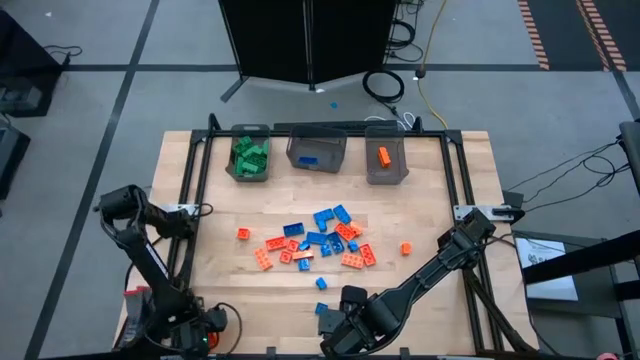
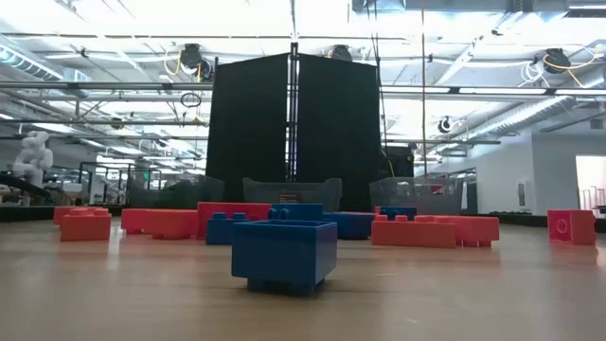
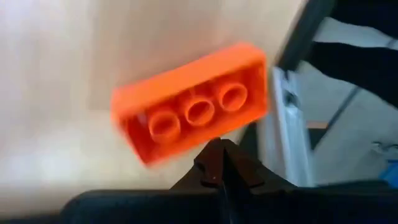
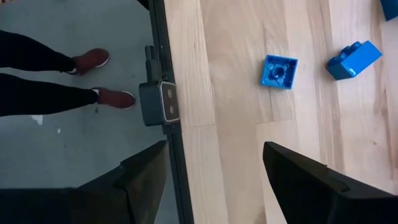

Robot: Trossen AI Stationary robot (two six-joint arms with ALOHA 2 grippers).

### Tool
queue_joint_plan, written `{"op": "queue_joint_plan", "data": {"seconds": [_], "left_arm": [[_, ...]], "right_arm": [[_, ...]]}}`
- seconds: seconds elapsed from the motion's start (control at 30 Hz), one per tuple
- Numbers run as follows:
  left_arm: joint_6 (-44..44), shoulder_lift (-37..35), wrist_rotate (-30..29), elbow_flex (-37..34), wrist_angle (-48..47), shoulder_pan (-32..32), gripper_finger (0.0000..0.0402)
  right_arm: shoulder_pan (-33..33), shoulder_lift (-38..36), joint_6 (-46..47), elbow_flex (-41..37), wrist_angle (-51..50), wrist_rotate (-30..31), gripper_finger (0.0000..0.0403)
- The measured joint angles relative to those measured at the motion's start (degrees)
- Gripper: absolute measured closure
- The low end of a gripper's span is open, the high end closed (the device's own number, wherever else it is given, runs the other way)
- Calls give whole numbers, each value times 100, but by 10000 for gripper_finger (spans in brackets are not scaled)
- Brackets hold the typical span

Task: Sort blocks
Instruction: Adjust the game pieces on the table

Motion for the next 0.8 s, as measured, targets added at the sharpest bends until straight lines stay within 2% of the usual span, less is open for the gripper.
{"op": "queue_joint_plan", "data": {"seconds": [0.2,0.37,0.53,0.8], "left_arm": [[1128,187,-208,-30,-173,448,402],[2397,180,-190,-101,-315,1065,402],[3565,176,-743,-101,-619,1778,401],[5323,178,-1148,-107,-631,3059,401]], "right_arm": [[9,0,-54,0,-170,-13,147],[7,0,-112,2,-261,-14,147],[7,0,-145,2,-267,-15,147],[-38,0,-40,2,-267,0,147]]}}
